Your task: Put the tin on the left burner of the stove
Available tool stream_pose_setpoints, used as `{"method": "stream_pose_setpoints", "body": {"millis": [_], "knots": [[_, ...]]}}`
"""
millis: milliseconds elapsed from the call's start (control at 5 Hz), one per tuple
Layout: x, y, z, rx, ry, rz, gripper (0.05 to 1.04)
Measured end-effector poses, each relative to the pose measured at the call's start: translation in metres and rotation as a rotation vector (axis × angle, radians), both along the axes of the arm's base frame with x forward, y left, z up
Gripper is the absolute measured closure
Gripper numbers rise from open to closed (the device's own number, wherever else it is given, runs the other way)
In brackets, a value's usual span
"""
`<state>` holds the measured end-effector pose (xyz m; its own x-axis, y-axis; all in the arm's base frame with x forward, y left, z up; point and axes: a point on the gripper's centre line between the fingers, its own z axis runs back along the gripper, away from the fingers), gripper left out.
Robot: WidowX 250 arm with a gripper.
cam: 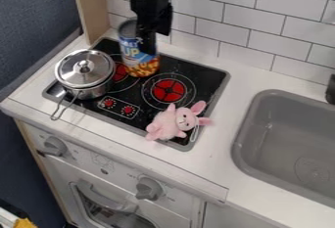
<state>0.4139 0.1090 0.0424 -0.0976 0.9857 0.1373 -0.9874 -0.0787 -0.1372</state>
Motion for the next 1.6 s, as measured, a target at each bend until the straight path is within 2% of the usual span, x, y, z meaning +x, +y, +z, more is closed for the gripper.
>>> {"method": "stream_pose_setpoints", "body": {"millis": [200,600,800,1200,1400,1600], "knots": [[0.001,0.026,0.001,0.019,0.000,0.055,0.083],[0.002,0.057,0.007,0.057,0.001,0.120,0.083],[0.002,0.063,0.006,0.062,0.015,0.131,0.083],[0.005,0.066,0.009,0.071,-0.001,0.120,0.083],[0.001,0.057,0.007,0.040,0.021,0.099,0.083],[0.005,0.049,0.030,0.029,-0.025,0.074,0.083]]}}
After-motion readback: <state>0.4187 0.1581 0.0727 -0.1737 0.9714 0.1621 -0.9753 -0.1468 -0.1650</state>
